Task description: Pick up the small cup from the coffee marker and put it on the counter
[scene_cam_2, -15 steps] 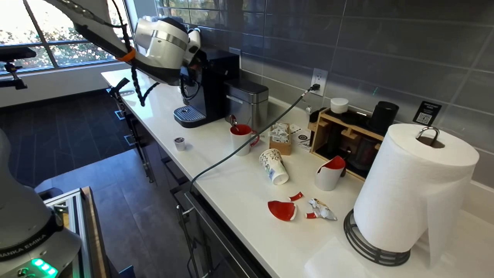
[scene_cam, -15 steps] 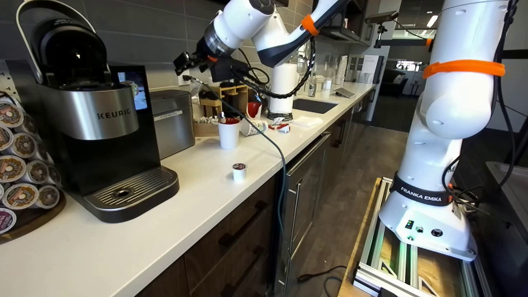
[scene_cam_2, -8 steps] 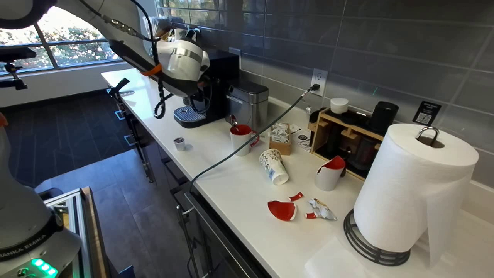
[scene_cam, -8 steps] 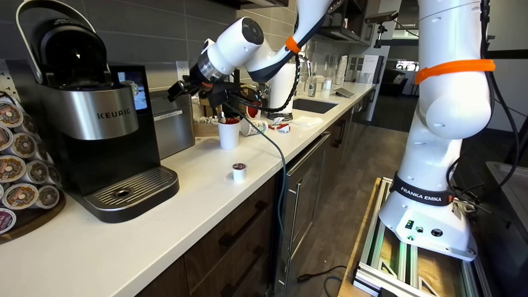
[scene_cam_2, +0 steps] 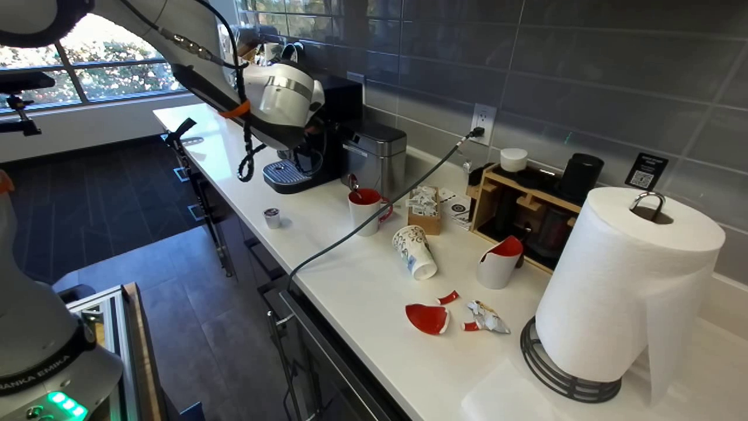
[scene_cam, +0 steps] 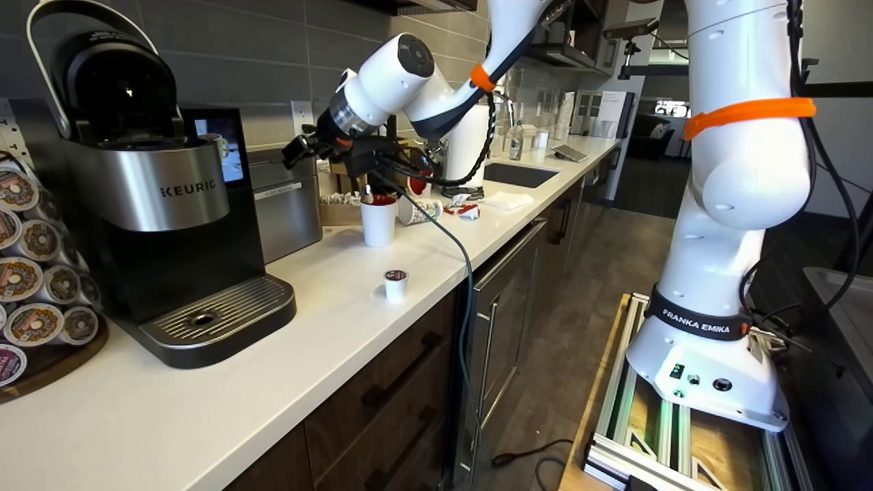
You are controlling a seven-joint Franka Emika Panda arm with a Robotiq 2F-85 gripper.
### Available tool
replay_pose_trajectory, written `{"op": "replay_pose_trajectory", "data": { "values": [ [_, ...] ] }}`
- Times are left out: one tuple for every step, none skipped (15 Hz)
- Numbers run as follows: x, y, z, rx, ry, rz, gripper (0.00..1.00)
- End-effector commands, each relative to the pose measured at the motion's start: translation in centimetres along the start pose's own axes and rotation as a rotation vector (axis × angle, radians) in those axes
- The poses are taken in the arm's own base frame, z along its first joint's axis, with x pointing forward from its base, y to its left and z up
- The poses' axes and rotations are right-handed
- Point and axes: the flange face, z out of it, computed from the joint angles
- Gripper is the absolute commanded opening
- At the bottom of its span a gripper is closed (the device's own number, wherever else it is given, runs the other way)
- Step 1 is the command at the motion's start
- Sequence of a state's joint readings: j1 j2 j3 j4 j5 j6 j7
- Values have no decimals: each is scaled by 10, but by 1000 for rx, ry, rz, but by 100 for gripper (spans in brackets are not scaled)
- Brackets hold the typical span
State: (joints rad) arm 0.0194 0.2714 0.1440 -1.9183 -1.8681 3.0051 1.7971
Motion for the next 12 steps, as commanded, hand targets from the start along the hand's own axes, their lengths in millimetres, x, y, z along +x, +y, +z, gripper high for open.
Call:
{"op": "replay_pose_trajectory", "data": {
  "values": [
    [3,9,13,14,-11,47,100],
    [5,10,15,11,-10,55,100],
    [7,12,17,2,-8,60,100],
    [9,14,19,-2,-6,68,100],
    [10,15,22,-4,-8,74,100],
    [11,15,24,-5,-11,80,100],
    [11,15,26,-8,-15,82,100],
    [11,15,29,-10,-21,84,100],
    [11,14,30,-11,-25,86,100],
    [11,14,32,-10,-30,89,100],
    [11,14,34,-11,-35,92,100],
    [11,14,35,-12,-39,94,100]
  ]
}}
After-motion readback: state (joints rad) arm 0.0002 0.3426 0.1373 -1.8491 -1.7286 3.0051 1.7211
